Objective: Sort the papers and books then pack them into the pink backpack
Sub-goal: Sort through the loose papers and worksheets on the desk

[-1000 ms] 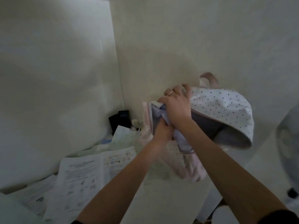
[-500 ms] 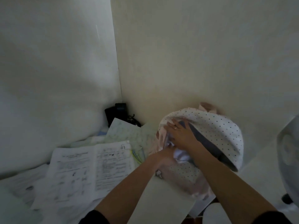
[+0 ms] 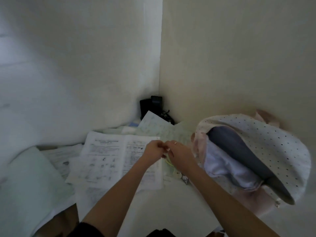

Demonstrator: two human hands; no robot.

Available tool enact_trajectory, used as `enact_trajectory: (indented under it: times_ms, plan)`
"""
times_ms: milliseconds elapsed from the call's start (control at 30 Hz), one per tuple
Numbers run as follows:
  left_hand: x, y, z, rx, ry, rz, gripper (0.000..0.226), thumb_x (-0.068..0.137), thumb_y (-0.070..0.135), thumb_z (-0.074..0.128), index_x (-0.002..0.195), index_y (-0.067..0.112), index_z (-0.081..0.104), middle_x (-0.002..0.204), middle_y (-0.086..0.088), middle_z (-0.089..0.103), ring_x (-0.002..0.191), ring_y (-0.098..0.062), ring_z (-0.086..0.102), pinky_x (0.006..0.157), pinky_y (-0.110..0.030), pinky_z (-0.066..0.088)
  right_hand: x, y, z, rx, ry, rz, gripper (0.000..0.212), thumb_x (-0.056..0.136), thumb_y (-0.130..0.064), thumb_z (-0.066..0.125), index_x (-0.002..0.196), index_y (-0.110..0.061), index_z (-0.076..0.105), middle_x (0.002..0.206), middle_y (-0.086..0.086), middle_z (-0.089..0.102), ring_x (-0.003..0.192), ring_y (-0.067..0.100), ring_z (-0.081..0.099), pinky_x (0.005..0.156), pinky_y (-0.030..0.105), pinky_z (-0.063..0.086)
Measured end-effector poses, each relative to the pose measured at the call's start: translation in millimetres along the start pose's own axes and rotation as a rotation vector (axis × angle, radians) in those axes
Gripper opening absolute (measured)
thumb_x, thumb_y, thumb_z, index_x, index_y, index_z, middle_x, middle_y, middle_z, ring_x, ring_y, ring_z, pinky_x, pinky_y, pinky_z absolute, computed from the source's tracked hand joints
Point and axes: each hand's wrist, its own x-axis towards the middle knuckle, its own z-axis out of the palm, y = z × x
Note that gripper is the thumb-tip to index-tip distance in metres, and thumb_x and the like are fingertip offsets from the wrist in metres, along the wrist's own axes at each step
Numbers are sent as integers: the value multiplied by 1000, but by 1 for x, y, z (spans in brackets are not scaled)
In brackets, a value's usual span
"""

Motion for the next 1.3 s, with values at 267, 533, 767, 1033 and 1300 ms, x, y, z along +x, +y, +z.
enact_trajectory:
  times_ms: [267, 533, 767, 1033, 1300]
  plan:
    - [-38, -148, -87, 257, 294, -312, 26, 85, 9, 56, 111, 6, 53, 109, -14, 59, 87, -20, 53, 74, -27, 42, -5, -16, 93, 510, -495, 386, 69, 90, -19, 60, 147, -12, 22, 150, 14, 31, 133, 25, 39, 99, 24, 35]
    - [-54, -179, -107, 142, 292, -405, 34, 84, 9, 59, 117, 3, 52, 121, -16, 53, 94, -18, 50, 74, -24, 38, 15, -30, 125, 782, -334, 852, 73, 80, -23, 73, 140, -13, 31, 142, 16, 35, 119, 30, 47, 89, 37, 49]
    - [-37, -193, -149, 627, 356, -235, 70, 85, 32, 62, 142, 13, 26, 148, -13, 27, 134, -30, 30, 109, -43, 28, 7, -54, 140, 273, -276, 878, 81, 70, -38, 80, 133, -14, 34, 138, 16, 32, 128, 36, 31, 99, 47, 36]
    - [-16, -212, -191, 493, 243, -372, 98, 76, 41, 72, 147, 14, 10, 144, -18, 30, 133, -35, 30, 111, -49, 27, 12, -69, 146, 234, -221, 1050, 110, 66, -30, 85, 145, -23, 9, 146, 19, 16, 133, 38, 22, 100, 55, 34]
    - [-5, -229, -201, 217, 363, -327, 76, 73, 15, 76, 136, 8, 34, 119, -16, 60, 110, -31, 56, 94, -41, 47, 14, -59, 145, 238, -271, 1066, 113, 64, -28, 87, 142, -14, 7, 140, 27, 32, 127, 40, 38, 101, 50, 38]
